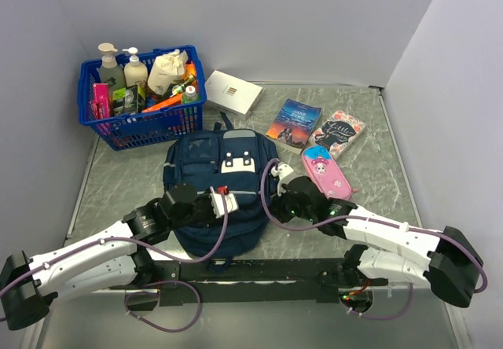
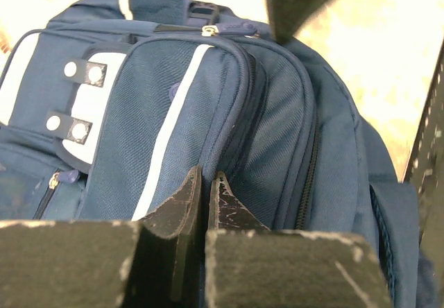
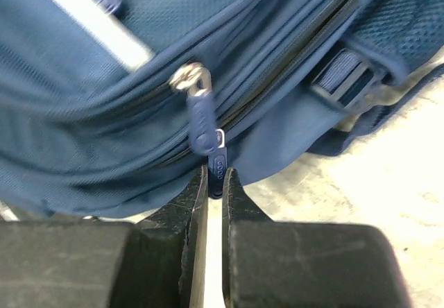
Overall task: Pack the student bag
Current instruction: Unzip the student bag at the center of the board.
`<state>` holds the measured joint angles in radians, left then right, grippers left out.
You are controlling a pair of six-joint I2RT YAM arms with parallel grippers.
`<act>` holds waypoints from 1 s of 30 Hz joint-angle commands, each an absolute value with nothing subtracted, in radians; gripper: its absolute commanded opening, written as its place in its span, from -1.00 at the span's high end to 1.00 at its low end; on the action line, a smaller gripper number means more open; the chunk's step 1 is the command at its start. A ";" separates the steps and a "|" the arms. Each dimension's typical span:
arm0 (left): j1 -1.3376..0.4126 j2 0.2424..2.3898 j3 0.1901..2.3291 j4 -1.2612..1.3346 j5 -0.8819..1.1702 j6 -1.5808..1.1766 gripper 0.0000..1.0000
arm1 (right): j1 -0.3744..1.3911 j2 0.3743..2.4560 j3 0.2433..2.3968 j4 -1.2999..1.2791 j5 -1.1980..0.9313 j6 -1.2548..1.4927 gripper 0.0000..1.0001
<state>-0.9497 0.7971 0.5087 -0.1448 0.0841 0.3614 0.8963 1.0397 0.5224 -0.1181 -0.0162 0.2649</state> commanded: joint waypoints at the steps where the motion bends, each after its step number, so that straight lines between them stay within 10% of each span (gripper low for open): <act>1: -0.928 0.805 0.595 -0.008 -0.075 0.230 0.98 | 0.949 0.973 0.522 -0.170 -0.051 0.321 1.00; 30: -0.940 1.095 0.722 -0.060 -0.071 0.106 0.98 | 1.115 0.968 0.735 -0.158 0.080 0.305 1.00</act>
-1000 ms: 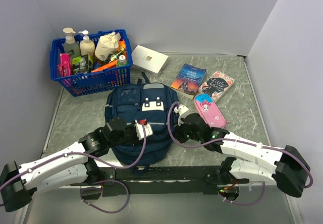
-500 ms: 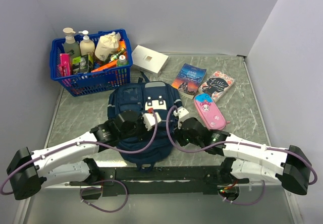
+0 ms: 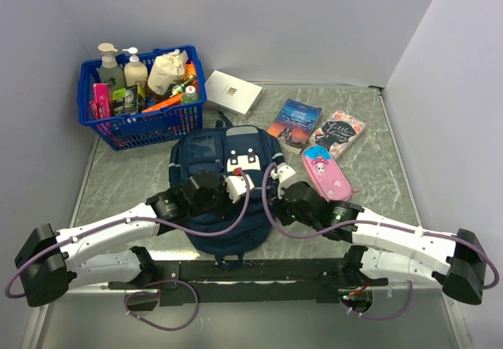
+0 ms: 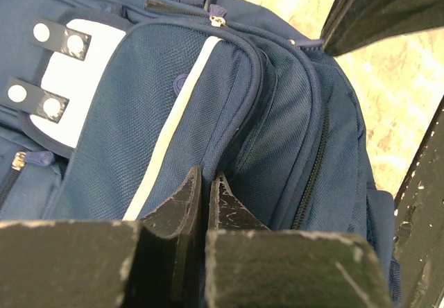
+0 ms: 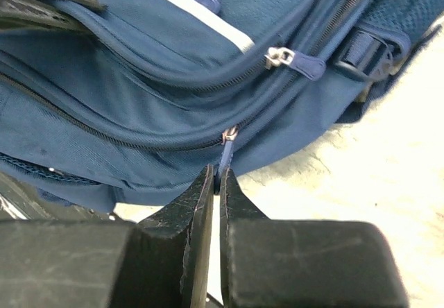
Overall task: Pack the student bag
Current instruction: Unzip the student bag at the center of the board.
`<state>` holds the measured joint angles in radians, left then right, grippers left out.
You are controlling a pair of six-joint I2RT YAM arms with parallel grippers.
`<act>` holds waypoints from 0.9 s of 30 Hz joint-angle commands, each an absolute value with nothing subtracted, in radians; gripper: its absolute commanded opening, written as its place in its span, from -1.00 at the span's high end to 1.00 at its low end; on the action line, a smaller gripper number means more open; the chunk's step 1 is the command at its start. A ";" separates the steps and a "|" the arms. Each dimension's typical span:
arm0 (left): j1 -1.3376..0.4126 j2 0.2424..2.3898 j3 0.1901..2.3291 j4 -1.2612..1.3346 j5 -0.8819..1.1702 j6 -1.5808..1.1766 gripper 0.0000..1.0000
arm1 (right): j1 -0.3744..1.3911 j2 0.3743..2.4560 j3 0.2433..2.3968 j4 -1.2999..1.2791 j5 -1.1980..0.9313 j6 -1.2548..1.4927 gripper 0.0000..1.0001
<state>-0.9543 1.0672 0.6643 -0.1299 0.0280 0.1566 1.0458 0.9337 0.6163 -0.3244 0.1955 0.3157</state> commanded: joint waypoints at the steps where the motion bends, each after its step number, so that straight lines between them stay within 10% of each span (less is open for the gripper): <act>1: -0.939 1.095 0.723 -0.058 -0.068 0.097 0.98 | 1.129 0.989 0.758 -0.150 0.087 0.304 1.00; 27: -0.867 1.121 0.995 -0.313 -0.040 -0.152 0.97 | 1.154 1.048 0.753 0.052 0.270 0.245 1.00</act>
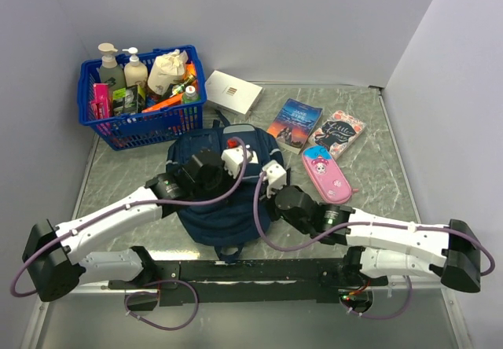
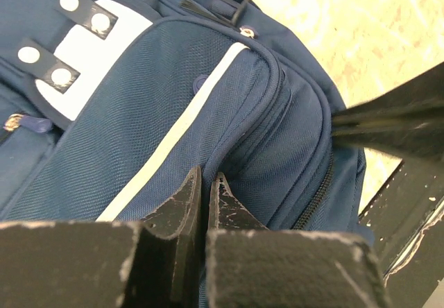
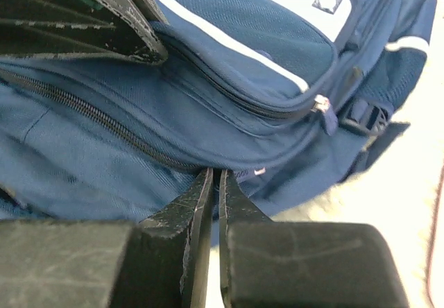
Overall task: Pack the student bag
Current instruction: Unzip the student bag at the center of the board.
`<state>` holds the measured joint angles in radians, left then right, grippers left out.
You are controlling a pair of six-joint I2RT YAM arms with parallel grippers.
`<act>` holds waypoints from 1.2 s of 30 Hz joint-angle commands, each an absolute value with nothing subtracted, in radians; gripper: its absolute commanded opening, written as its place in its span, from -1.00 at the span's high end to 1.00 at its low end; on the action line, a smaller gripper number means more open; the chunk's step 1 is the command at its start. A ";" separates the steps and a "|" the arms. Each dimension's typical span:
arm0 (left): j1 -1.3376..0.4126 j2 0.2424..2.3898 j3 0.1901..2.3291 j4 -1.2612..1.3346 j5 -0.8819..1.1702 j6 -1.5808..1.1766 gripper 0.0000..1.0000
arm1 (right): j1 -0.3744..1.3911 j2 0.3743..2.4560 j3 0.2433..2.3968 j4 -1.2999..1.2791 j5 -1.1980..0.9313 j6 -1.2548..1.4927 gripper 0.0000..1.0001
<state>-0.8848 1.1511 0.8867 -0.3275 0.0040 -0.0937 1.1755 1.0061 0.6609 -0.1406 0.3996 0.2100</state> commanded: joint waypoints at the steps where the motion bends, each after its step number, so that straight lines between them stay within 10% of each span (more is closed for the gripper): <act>1: -0.867 1.103 1.008 -0.336 -0.026 -0.162 0.98 | 1.140 1.057 0.755 0.052 0.252 0.253 1.00; 12: -0.911 1.133 0.948 -0.309 0.337 -0.379 0.98 | 1.011 1.072 0.770 -0.024 0.238 0.244 1.00; 36: -0.968 1.373 1.023 -0.209 0.140 -0.235 0.98 | 1.000 0.805 0.561 -0.057 0.204 0.270 1.00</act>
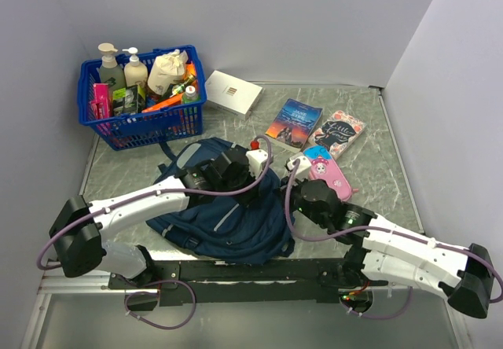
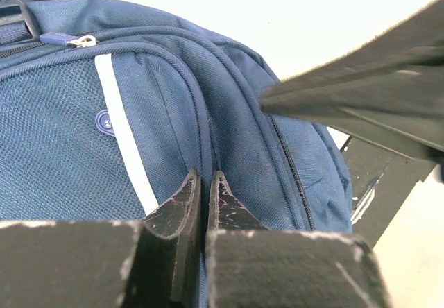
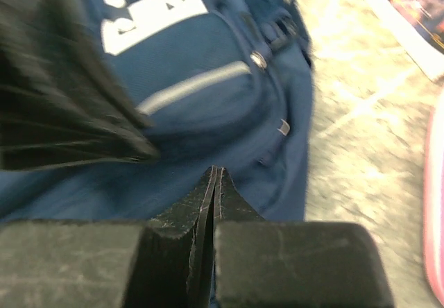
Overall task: Pack the student bag
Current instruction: Unzip the student bag at the center of the board.
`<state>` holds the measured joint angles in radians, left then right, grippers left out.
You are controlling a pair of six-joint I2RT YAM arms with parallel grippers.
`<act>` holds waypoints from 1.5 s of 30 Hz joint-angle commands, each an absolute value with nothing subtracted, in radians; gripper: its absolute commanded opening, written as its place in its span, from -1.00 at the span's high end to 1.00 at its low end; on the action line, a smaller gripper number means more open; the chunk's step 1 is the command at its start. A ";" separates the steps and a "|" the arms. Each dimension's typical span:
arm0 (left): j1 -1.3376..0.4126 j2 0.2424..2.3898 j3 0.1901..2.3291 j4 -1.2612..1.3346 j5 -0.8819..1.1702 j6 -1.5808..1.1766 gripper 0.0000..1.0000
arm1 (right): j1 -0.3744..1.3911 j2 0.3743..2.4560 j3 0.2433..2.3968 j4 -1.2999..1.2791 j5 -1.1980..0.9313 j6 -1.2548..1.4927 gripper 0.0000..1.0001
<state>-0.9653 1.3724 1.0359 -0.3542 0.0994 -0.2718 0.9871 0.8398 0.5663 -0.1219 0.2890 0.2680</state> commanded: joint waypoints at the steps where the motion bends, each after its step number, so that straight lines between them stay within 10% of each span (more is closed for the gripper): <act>1: -0.968 1.377 1.022 -0.206 0.140 -0.235 0.98 | 1.000 0.799 0.558 -0.051 0.186 0.270 1.00; 12: -0.936 1.318 1.054 -0.307 0.205 -0.074 0.98 | 0.999 0.788 0.532 -0.098 0.222 0.281 0.97; 20: -0.894 0.892 0.807 -0.538 0.406 0.493 0.98 | 0.965 0.787 0.466 0.069 0.150 0.158 0.15; 25: -0.887 0.764 0.766 -0.655 0.419 0.699 0.98 | 0.965 0.822 0.453 0.116 -0.041 0.080 0.02; 45: -0.887 0.951 0.816 -0.376 0.357 0.443 0.98 | 0.965 0.998 0.436 0.193 -0.116 0.311 -0.14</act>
